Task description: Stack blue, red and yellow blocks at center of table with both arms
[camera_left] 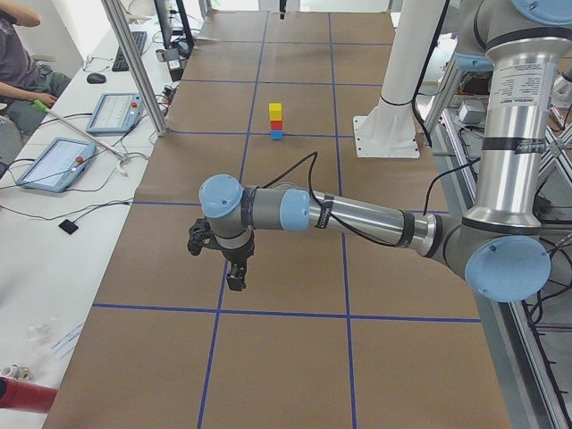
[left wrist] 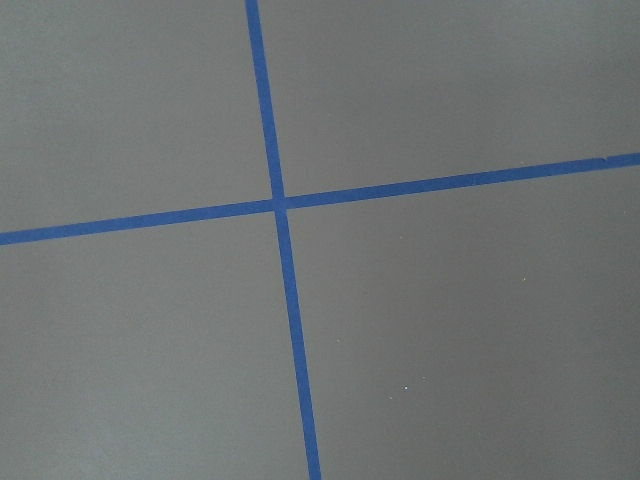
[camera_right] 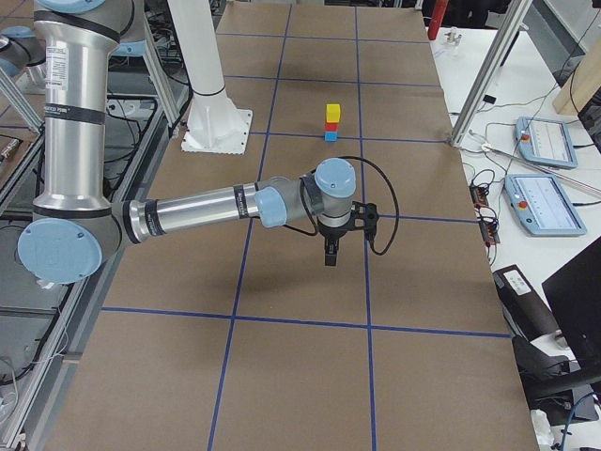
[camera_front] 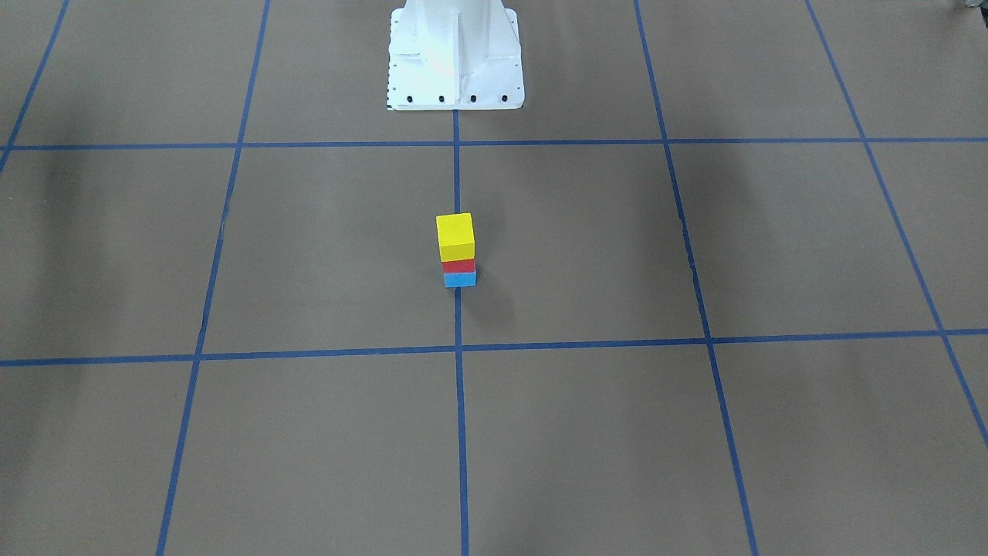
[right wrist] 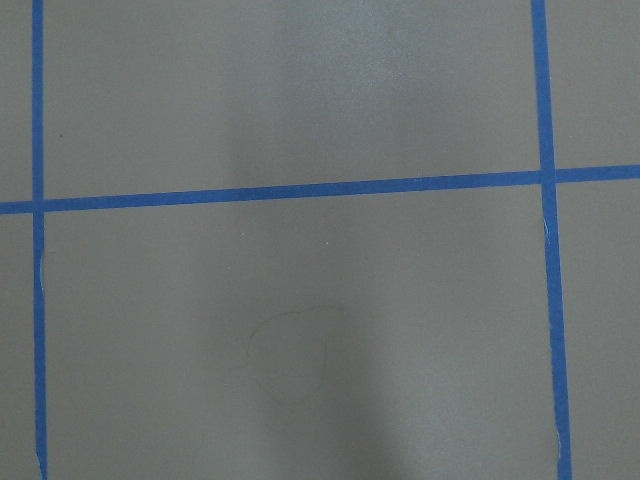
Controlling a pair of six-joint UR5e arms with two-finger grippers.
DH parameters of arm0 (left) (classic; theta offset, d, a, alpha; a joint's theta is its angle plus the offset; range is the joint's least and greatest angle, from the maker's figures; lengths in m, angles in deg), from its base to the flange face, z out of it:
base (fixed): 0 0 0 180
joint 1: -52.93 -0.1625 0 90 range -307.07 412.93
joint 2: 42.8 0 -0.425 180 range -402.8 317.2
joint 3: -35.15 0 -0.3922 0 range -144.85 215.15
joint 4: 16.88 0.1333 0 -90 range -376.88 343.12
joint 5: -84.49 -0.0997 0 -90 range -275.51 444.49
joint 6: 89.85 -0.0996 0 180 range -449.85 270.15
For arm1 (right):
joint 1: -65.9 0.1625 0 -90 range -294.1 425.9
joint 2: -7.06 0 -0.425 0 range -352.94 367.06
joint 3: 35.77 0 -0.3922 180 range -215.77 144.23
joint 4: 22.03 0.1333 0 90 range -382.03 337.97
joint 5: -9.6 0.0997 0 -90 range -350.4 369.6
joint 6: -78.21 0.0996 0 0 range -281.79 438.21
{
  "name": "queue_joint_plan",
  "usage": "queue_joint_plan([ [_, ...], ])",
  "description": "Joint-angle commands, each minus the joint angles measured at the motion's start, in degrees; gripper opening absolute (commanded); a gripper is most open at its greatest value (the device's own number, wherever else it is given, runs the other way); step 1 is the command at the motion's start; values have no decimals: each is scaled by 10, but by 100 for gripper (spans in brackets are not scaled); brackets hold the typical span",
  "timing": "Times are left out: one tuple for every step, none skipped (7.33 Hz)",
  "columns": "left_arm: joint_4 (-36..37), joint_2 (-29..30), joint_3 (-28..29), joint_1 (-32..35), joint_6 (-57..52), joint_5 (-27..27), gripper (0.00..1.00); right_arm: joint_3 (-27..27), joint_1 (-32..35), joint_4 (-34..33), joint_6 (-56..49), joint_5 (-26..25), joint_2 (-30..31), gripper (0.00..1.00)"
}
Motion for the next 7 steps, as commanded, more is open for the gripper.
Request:
queue_joint_plan([
  [-4, -3, -4, 1, 0, 1, 99, 0, -4, -6, 0, -38, -2, 100],
  [-6, -4, -6, 1, -2, 1, 99, 2, -9, -6, 0, -68, -4, 100],
  [-8, -16, -16, 2, -7, 1, 99, 4, -9, -6, -1, -71, 0, 100],
  [-8, -18, -21, 2, -9, 1, 99, -6, -3, -6, -1, -69, 5, 100],
  [-8, -18, -37, 2, -9, 1, 99, -3, -4, -5, -2, -69, 5, 100],
  [-9, -20, -30, 1, -18, -1, 99, -7, -2, -5, -3, -63, 6, 100],
  [-7, -23, -37, 2, -38, 1, 99, 0, -1, -5, -4, -63, 8, 100],
])
